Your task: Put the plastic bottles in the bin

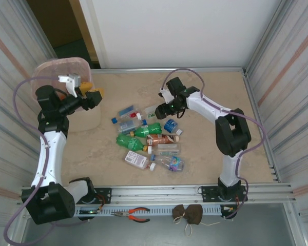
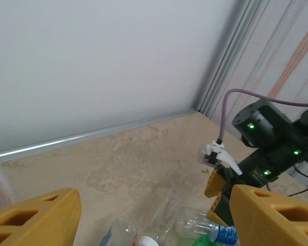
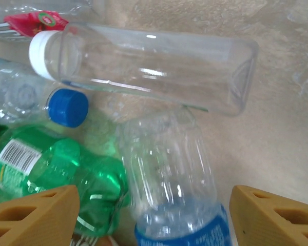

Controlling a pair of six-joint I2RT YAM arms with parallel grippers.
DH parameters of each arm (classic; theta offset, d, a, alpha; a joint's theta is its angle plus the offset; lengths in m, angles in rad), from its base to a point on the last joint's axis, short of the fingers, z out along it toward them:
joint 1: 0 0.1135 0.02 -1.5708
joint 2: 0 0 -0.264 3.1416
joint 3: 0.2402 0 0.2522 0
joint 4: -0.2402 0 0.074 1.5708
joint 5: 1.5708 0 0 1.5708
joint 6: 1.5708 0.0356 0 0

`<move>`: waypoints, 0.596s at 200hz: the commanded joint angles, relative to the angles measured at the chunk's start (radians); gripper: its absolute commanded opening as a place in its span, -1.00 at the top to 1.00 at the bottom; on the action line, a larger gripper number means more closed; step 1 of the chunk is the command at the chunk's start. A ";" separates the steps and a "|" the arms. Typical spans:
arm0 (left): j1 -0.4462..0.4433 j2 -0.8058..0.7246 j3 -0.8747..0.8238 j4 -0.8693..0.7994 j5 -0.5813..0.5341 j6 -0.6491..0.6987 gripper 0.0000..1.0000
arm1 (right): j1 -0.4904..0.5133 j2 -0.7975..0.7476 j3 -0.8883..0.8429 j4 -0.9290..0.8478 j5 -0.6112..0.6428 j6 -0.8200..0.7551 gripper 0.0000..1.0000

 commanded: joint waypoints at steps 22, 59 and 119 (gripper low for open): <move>0.007 -0.009 -0.040 -0.024 0.063 -0.019 -0.53 | 0.015 0.107 0.088 -0.051 -0.012 -0.036 -0.55; 0.013 -0.013 -0.048 0.021 0.100 -0.041 -0.52 | 0.012 0.141 0.085 -0.058 0.015 -0.034 -0.56; 0.012 -0.040 -0.067 0.110 0.146 -0.068 -0.51 | -0.063 0.089 0.001 -0.042 0.082 0.037 -0.45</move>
